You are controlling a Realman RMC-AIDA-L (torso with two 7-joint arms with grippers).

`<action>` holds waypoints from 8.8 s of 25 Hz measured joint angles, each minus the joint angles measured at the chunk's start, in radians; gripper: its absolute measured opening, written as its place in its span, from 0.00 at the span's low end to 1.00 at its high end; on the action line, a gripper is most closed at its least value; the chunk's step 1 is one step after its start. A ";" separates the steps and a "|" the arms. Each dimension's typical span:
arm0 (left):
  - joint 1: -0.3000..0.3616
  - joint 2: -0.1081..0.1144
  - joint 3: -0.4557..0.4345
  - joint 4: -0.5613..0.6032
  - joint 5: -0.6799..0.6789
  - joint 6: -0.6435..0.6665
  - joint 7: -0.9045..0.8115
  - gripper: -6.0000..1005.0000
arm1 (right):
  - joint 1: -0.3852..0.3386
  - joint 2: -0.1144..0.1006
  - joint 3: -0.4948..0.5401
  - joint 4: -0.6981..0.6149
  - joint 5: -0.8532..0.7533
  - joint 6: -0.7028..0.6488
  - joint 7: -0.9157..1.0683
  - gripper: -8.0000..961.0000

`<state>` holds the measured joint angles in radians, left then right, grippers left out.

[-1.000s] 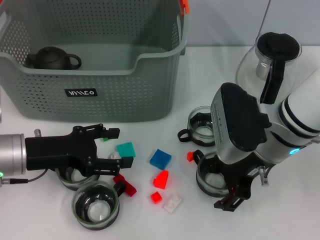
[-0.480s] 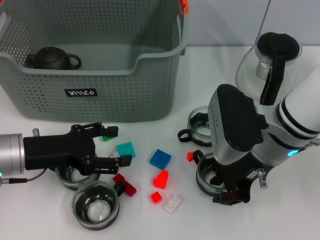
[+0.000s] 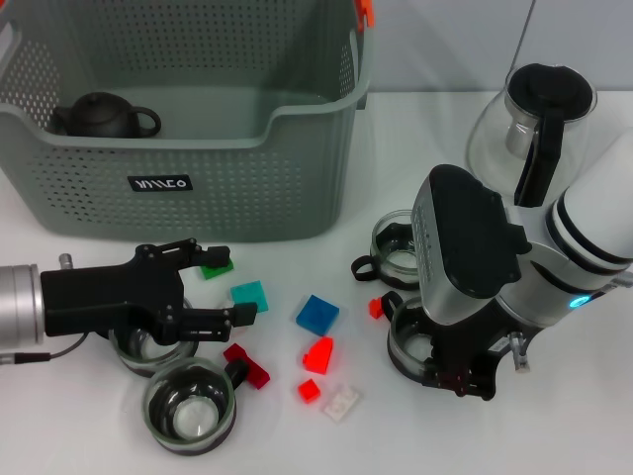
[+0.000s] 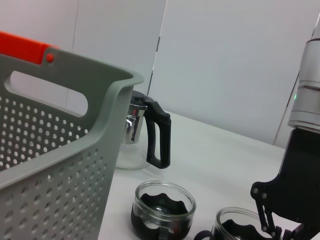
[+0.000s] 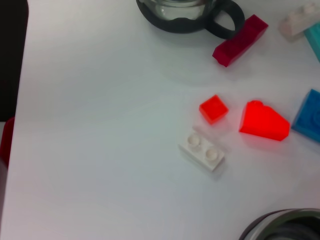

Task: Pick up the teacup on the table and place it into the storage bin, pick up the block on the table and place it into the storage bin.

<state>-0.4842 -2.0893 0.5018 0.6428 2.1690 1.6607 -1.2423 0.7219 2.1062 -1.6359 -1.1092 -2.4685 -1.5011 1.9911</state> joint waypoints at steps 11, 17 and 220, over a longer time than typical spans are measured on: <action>0.010 0.001 0.000 0.006 0.000 0.015 0.000 0.87 | -0.012 -0.003 0.088 -0.141 0.014 -0.135 0.011 0.06; 0.023 0.003 0.000 0.009 0.000 0.031 0.002 0.87 | 0.023 -0.009 0.274 -0.266 0.124 -0.308 0.004 0.06; 0.032 -0.003 -0.055 -0.025 -0.095 0.045 0.029 0.83 | 0.265 0.003 0.007 0.333 -0.123 0.262 0.138 0.56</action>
<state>-0.4522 -2.0923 0.4464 0.6182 2.0740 1.7058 -1.2136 0.9873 2.1095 -1.6289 -0.7758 -2.5911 -1.2391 2.1291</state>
